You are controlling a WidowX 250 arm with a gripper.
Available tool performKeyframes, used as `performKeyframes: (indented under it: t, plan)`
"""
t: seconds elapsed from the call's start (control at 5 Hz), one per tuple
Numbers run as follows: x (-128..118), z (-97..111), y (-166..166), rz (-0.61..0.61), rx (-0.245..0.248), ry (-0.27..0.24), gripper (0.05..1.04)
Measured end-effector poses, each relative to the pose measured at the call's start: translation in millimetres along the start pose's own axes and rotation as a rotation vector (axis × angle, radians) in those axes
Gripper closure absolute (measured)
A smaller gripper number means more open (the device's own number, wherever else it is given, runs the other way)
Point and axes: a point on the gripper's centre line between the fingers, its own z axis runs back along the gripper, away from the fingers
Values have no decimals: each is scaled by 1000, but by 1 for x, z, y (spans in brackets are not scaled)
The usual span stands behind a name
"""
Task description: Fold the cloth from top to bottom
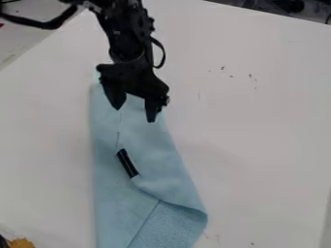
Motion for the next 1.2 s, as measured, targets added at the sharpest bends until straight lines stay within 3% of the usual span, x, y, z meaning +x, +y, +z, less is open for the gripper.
performKeyframes:
  t: [0.6, 1.0, 1.2]
  plan:
    - [60, -27, 67, -108, 53, -26, 83]
    - [79, -46, 83, -160, 51, 18, 83]
    - [76, -65, 81, -163, 11, 62, 83]
